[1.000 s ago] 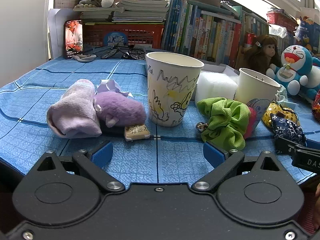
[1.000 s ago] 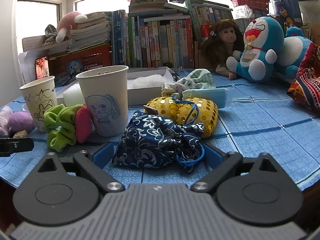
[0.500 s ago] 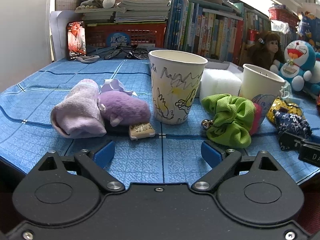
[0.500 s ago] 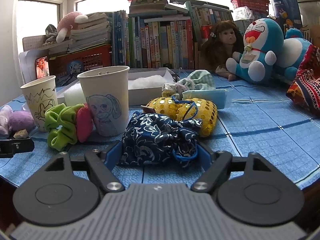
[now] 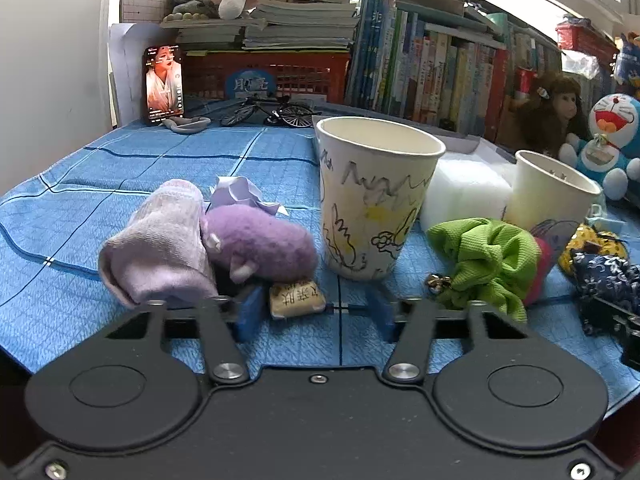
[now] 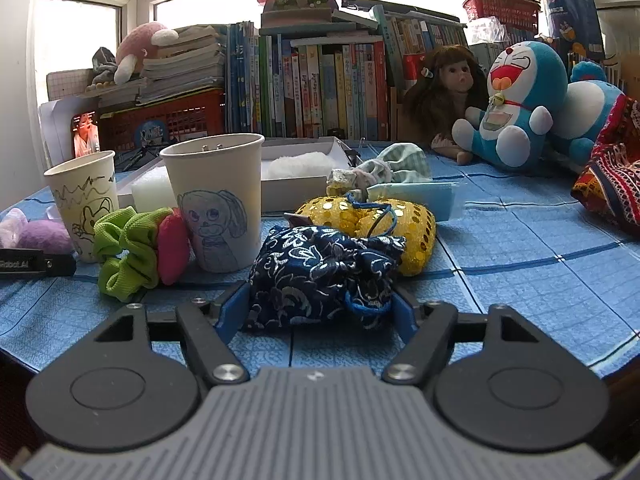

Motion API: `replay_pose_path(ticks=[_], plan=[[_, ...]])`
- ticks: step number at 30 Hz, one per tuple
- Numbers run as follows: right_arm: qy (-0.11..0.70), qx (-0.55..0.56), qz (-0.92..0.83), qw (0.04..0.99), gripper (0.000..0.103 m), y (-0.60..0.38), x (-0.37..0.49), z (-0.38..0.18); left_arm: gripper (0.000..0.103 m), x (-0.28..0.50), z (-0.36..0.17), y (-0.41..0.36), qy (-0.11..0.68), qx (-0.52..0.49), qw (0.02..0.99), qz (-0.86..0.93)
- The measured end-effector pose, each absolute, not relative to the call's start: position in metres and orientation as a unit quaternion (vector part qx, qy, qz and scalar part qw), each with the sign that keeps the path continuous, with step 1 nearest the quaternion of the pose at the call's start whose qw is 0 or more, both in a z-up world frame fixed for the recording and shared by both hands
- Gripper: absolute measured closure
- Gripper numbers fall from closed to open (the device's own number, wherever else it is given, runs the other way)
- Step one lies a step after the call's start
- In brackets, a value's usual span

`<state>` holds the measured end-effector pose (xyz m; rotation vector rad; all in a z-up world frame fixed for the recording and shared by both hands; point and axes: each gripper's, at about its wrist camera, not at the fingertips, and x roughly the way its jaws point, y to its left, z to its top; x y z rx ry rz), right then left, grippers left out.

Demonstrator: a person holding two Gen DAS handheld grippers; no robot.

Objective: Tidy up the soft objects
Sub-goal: 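Close right tool on blue floral pouch while left tool grasps cream tile, then lift and carry pouch with right tool while left tool carries tile to tray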

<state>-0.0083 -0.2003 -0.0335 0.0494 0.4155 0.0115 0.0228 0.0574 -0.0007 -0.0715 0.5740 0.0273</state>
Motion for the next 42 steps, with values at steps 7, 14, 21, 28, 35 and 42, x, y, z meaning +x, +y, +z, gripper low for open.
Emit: replay_pose_path(ticks=[7,14,21,28,35,42], plan=[[0.201,0.027,0.001,0.979,0.032,-0.201,-0.012,-0.031,0.076,0.017,-0.001,0.052,0.278,-0.017,0.960,0.012],[0.186,0.040,-0.004,0.982,0.038,-0.203,-0.019,-0.021,0.076,0.008,0.003,0.049,0.277,-0.015,0.961,-0.004],[0.170,0.039,0.002,0.985,0.045,-0.204,-0.021,-0.011,0.076,-0.002,0.021,0.047,0.260,-0.020,0.965,-0.026],[0.161,0.042,0.013,0.986,0.049,-0.203,-0.024,-0.005,0.076,-0.008,0.044,0.047,0.239,-0.022,0.970,-0.043],[0.140,0.039,0.019,0.989,0.050,-0.204,-0.027,0.007,0.076,-0.008,0.059,0.046,0.227,-0.026,0.972,-0.054],[0.134,0.043,0.024,0.990,0.051,-0.206,-0.027,0.014,0.076,-0.007,0.069,0.046,0.222,-0.031,0.973,-0.064]])
